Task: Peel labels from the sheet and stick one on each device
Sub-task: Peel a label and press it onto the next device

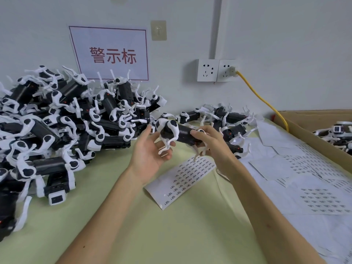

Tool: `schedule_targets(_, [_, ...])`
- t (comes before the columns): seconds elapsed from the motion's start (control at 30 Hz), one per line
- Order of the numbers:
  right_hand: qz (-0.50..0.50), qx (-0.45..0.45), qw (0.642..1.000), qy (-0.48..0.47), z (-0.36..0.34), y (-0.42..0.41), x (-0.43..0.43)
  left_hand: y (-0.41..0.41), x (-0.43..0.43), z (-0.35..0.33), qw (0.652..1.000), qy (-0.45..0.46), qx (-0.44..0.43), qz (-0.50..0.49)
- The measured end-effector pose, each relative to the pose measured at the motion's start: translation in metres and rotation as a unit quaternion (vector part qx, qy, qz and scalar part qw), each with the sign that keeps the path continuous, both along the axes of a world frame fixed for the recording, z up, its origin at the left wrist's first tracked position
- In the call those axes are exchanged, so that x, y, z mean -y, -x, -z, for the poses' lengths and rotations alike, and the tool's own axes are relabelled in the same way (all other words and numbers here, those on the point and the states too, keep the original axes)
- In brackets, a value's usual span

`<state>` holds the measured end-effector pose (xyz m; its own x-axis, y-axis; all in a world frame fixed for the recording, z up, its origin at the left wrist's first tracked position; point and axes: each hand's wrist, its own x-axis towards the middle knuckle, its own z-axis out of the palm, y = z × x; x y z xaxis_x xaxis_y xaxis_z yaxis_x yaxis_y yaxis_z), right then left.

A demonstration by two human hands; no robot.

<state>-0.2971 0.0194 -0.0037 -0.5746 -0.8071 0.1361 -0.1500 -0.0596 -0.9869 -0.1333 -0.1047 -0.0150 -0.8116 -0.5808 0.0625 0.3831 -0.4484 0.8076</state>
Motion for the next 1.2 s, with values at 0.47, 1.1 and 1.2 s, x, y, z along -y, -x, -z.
schedule_targets(0.47, [0.062,0.337,0.925,0.167,-0.015,0.058,-0.029,0.004,0.009,0.028,0.8,0.435,0.351,-0.216])
schedule_targets(1.1, [0.014,-0.309,0.946,-0.096,0.013,0.011,-0.004,0.019,-0.007,0.037,0.644,0.624,0.439,-0.053])
schedule_targets(1.2, [-0.019,-0.391,0.889,-0.237,0.033,0.002,0.009,0.018,-0.006,0.035,0.651,0.615,0.443,-0.034])
